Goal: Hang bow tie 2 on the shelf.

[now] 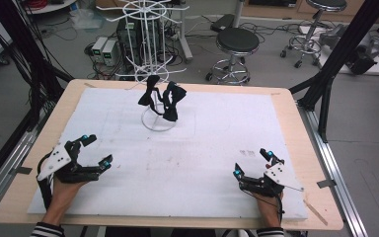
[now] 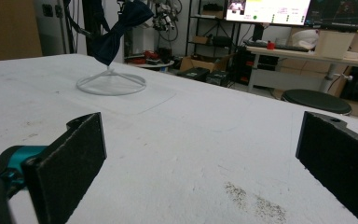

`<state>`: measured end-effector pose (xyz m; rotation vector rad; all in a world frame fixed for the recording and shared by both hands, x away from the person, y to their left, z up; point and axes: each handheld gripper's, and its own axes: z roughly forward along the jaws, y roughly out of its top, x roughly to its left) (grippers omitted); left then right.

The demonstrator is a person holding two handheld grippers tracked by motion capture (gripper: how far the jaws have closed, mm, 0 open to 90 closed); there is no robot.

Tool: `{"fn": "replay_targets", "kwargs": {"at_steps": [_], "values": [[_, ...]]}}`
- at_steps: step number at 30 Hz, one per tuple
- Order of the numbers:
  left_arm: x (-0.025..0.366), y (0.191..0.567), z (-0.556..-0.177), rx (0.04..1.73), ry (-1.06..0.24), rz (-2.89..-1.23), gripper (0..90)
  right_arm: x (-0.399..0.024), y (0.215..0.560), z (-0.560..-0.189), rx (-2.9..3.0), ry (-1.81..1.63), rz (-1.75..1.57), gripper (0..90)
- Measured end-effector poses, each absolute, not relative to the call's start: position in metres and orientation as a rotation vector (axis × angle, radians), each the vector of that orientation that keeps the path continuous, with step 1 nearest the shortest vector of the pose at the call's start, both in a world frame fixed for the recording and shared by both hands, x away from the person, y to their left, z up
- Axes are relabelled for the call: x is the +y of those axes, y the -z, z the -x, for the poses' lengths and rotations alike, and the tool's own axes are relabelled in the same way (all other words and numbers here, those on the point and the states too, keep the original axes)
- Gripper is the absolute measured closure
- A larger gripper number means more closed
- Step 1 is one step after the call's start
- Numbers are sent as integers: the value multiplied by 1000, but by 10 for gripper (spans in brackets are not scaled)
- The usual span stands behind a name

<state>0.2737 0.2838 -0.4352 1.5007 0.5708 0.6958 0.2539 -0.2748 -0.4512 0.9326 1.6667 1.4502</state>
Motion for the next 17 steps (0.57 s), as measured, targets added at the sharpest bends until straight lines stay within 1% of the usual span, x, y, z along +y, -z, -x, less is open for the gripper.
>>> {"fn": "replay_targets", "kwargs": {"at_steps": [6,11,17], "values": [[288,453,-270,598,-702,-1481,120,-275,451,-254,1666,-1448,-926,8],[288,454,-267,581,-721,-1456,120,-275,451,-254,1663,-1449,-925,8],[291,455,-268,620,-720,-1428,122,-275,451,-254,1661,-1451,-932,8]]}}
